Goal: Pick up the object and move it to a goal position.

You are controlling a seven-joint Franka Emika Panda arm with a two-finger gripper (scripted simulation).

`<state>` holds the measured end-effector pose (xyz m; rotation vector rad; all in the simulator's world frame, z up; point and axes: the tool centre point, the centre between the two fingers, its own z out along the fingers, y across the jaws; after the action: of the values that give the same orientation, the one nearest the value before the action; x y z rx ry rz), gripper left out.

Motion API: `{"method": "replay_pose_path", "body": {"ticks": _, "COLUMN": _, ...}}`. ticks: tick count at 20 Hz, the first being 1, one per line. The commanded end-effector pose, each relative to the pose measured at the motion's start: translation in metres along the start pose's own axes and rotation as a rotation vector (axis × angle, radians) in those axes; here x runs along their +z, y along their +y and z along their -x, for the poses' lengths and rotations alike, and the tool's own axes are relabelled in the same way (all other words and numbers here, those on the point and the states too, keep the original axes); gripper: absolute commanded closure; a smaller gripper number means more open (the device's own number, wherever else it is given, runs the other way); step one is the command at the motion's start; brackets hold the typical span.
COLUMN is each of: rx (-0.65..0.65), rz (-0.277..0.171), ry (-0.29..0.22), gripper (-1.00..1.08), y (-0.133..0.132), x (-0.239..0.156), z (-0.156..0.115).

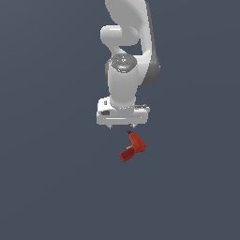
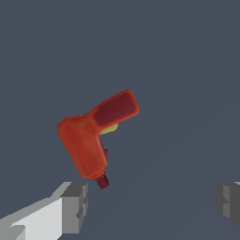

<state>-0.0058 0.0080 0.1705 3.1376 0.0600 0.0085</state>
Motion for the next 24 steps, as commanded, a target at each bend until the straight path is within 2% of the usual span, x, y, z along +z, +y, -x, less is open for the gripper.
{"method": "replay_pose_path", "body": {"ticks": 1, "rx": 0.0, "rz": 0.0, "ry": 0.0, "gripper": -1.0, "y": 0.0, "x": 0.0, "z": 0.0}}
{"method": "replay_pose_path", "body": {"ticks": 8, "rx": 0.01, "rz": 0.014, "ry": -0.018, "gripper": -1.0, "y": 0.013, "x": 0.005, "z": 0.005}}
{"method": "replay_pose_path", "body": {"ticks": 15, "rx": 0.001, "rz": 0.025, "ry": -0.022, "gripper": -1.0, "y": 0.01, "x": 0.009, "z": 0.005}}
{"method": "replay_pose_path", "body": {"ticks": 20, "rx": -0.027, "rz": 0.061, "ry": -0.037, "gripper": -1.0, "y": 0.001, "x": 0.02, "z": 0.006}}
{"method": "replay_pose_path", "body": {"ticks": 24, "rx": -0.066, "rz": 0.109, "ry": -0.053, "gripper": -1.0, "y": -0.011, "x": 0.034, "z": 0.008}}
